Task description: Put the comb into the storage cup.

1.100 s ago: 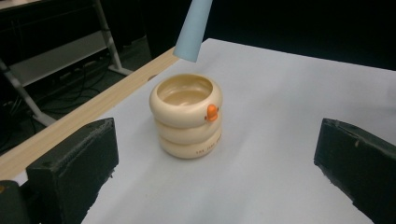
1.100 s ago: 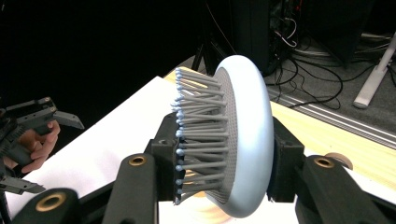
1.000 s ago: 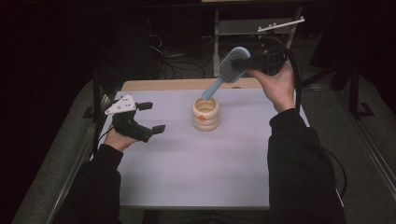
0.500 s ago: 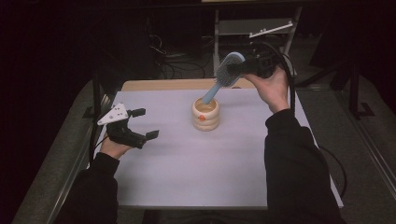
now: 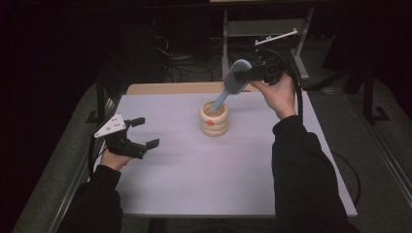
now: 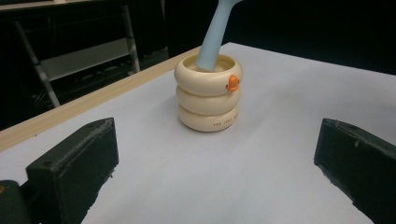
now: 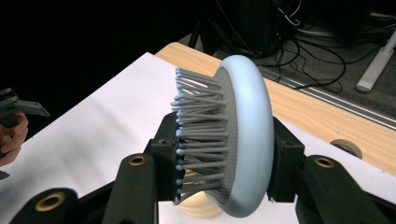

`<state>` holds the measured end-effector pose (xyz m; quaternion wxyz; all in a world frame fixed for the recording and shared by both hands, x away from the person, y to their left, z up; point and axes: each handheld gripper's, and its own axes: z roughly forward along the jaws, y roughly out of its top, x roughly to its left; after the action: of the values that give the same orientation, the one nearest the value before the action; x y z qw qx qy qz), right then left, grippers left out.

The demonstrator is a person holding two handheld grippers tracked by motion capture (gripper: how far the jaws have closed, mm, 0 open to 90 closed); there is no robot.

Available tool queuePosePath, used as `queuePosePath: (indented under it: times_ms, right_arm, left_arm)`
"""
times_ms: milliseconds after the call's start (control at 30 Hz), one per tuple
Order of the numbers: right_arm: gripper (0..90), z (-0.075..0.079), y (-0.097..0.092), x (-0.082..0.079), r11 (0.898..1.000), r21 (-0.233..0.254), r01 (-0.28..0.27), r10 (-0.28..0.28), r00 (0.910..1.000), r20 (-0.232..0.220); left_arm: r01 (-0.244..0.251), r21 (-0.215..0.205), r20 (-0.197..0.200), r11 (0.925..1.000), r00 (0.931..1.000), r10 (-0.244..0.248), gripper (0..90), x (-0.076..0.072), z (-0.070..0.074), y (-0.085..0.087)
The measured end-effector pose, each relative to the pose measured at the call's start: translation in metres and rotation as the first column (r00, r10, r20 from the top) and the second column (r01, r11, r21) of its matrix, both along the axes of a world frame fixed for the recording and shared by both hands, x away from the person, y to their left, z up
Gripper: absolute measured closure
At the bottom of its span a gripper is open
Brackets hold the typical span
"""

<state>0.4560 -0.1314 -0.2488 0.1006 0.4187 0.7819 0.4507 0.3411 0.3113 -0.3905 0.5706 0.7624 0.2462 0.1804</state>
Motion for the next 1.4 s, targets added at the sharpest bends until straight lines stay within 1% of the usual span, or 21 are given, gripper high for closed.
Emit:
queuePosePath:
  times_ms: [200, 367, 400, 433, 467, 533, 633, 733, 833, 900, 967, 1000, 1067, 1133, 1200, 1267, 1400]
  right_arm:
    - [54.6, -0.006, 0.003, 0.003, 1.000, -0.019, -0.001, 0.001, 1.0000, -0.009]
    - [54.5, -0.013, 0.005, 0.006, 1.000, -0.025, -0.004, 0.004, 0.9998, -0.019]
    - [54.5, -0.013, 0.005, 0.006, 1.000, -0.025, -0.004, 0.004, 0.9998, -0.019]
    - [54.5, -0.015, 0.006, 0.006, 1.000, -0.025, -0.004, 0.003, 0.9997, -0.023]
    - [54.5, -0.019, 0.007, 0.007, 0.999, -0.035, -0.001, 0.001, 0.9996, -0.027]
    - [54.5, -0.022, 0.008, 0.008, 0.999, -0.039, -0.001, 0.000, 0.9995, -0.032]
    - [54.5, -0.026, 0.011, 0.010, 0.999, -0.044, 0.000, -0.002, 0.9994, -0.035]
    - [54.4, -0.030, 0.015, 0.011, 0.999, -0.054, -0.007, 0.005, 0.9992, -0.038]
    - [54.4, -0.033, 0.020, 0.012, 0.998, -0.064, -0.014, 0.012, 0.9991, -0.040]
    - [54.4, -0.036, 0.023, 0.013, 0.997, -0.073, -0.014, 0.011, 0.9992, -0.039]
    - [54.4, -0.039, 0.026, 0.013, 0.997, -0.082, -0.013, 0.010, 0.9990, -0.044]
    - [54.4, -0.039, 0.026, 0.013, 0.997, -0.082, -0.013, 0.010, 0.9990, -0.044]
    - [54.4, -0.045, 0.030, 0.015, 0.996, -0.091, -0.021, 0.017, 0.9984, -0.053]
    - [54.3, -0.049, 0.032, 0.016, 0.996, -0.089, -0.027, 0.021, 0.9978, -0.063]
    - [54.3, -0.053, 0.033, 0.017, 0.995, -0.090, -0.031, 0.025, 0.9974, -0.068]
    - [54.3, -0.057, 0.034, 0.018, 0.995, -0.093, -0.030, 0.024, 0.9972, -0.071]
    - [54.0, -0.061, 0.036, 0.018, 0.997, -0.075, -0.028, 0.022, 0.9969, -0.075]
  left_arm:
    - [-0.013, -0.014, -0.010, 0.9998, 0.9999, 0.012, 0.0, -0.003, -0.007, 0.008]
    - [-0.022, -0.046, -0.013, 0.9987, 0.9997, 0.022, 0.0, -0.007, -0.013, 0.015]
    - [-0.022, -0.046, -0.013, 0.9987, 0.9997, 0.022, 0.0, -0.007, -0.013, 0.015]
    - [-0.026, -0.055, -0.017, 0.9982, 0.9995, 0.025, 0.0, -0.008, -0.018, 0.018]
    - [-0.030, -0.061, -0.016, 0.9977, 0.9995, 0.029, 0.0, -0.009, -0.019, 0.019]
    - [-0.036, -0.070, -0.019, 0.9969, 0.9992, 0.035, 0.0, -0.009, -0.021, 0.021]
    - [-0.053, -0.057, -0.014, 0.9970, 0.9985, 0.052, 0.0, -0.011, -0.024, 0.024]
    - [-0.061, -0.065, -0.016, 0.9960, 0.9981, 0.060, 0.0, -0.013, -0.027, 0.025]
    - [-0.069, -0.062, -0.013, 0.9957, 0.9975, 0.069, 0.0, -0.014, -0.030, 0.026]
    - [-0.085, -0.052, -0.005, 0.9950, 0.9964, 0.084, 0.0, -0.014, -0.033, 0.028]
    - [-0.091, -0.058, -0.028, 0.9942, 0.9956, 0.089, 0.0, -0.012, -0.034, 0.029]
    - [-0.091, -0.058, -0.028, 0.9942, 0.9956, 0.089, 0.0, -0.012, -0.034, 0.029]
    - [-0.092, -0.051, -0.028, 0.9945, 0.9955, 0.090, 0.0, -0.013, -0.035, 0.029]
    - [-0.092, -0.052, -0.021, 0.9944, 0.9956, 0.091, 0.0, -0.015, -0.037, 0.029]
    - [-0.090, -0.047, -0.028, 0.9948, 0.9957, 0.089, 0.0, -0.016, -0.039, 0.030]
    - [-0.098, -0.047, -0.024, 0.9941, 0.9950, 0.097, 0.0, -0.017, -0.039, 0.031]
    - [-0.105, -0.048, -0.030, 0.9933, 0.9942, 0.104, 0.0, -0.016, -0.041, 0.031]
